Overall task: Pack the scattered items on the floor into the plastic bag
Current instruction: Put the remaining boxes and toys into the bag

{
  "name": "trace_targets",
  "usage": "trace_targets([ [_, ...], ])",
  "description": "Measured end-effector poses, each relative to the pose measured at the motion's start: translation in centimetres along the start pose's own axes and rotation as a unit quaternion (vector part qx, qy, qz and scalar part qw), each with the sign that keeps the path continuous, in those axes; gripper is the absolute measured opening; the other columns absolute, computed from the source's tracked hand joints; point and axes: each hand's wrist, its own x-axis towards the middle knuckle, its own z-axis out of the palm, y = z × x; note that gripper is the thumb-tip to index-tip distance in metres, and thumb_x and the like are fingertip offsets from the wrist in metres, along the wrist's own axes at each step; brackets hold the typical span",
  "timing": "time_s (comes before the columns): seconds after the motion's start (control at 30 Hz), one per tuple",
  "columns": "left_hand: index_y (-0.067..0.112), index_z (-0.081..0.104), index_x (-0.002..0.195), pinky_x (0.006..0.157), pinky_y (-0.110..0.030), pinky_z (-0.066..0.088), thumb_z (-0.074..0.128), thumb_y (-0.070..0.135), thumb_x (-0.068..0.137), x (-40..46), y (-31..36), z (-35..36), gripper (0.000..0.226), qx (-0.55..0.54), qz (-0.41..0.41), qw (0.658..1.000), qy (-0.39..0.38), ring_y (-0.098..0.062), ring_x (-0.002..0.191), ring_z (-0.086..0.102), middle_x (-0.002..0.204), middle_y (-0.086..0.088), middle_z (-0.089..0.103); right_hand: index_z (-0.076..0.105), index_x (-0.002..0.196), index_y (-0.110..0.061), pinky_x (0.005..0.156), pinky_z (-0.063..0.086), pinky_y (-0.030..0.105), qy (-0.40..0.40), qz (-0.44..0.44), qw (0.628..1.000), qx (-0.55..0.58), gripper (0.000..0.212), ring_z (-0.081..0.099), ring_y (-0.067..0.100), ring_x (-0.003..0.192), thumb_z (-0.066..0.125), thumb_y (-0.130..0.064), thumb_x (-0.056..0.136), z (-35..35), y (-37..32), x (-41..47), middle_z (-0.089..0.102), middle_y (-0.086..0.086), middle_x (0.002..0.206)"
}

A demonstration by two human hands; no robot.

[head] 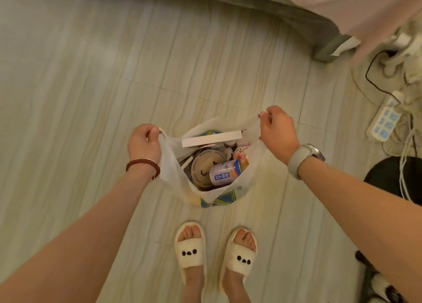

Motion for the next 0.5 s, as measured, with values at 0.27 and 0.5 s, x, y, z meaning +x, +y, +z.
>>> trace_targets([
  [0.27,0.01,0.051,0.092,0.069,-0.028,0.034,0.04,0.016,0.094,-3.9,-2.5,1.9,0.013,0.063,-0.034,0.988,-0.137,-0.026,0.081,0.049,0.098,-0.019,0.053,0.05,0.12,-0.007,0.068,0.043,0.033,-0.069,0.069,0.995,-0.005,0.029,0.053,0.029,0.073,0.039,-0.015,0.095,3.2,4.3,-5.3,0.051,0.001,0.067],
  [0.5,0.008,0.055,0.086,0.064,-0.027,0.037,0.057,0.017,0.086,-6.7,-0.7,1.4,0.009,0.073,0.089,0.991,-0.07,-0.023,0.069,0.052,0.075,-0.005,0.058,0.048,0.126,-0.011,0.075,0.045,0.032,-0.035,0.018,0.999,0.007,0.033,0.058,0.026,0.086,0.039,-0.014,0.095,2.8,3.2,-7.6,0.064,0.01,0.101],
])
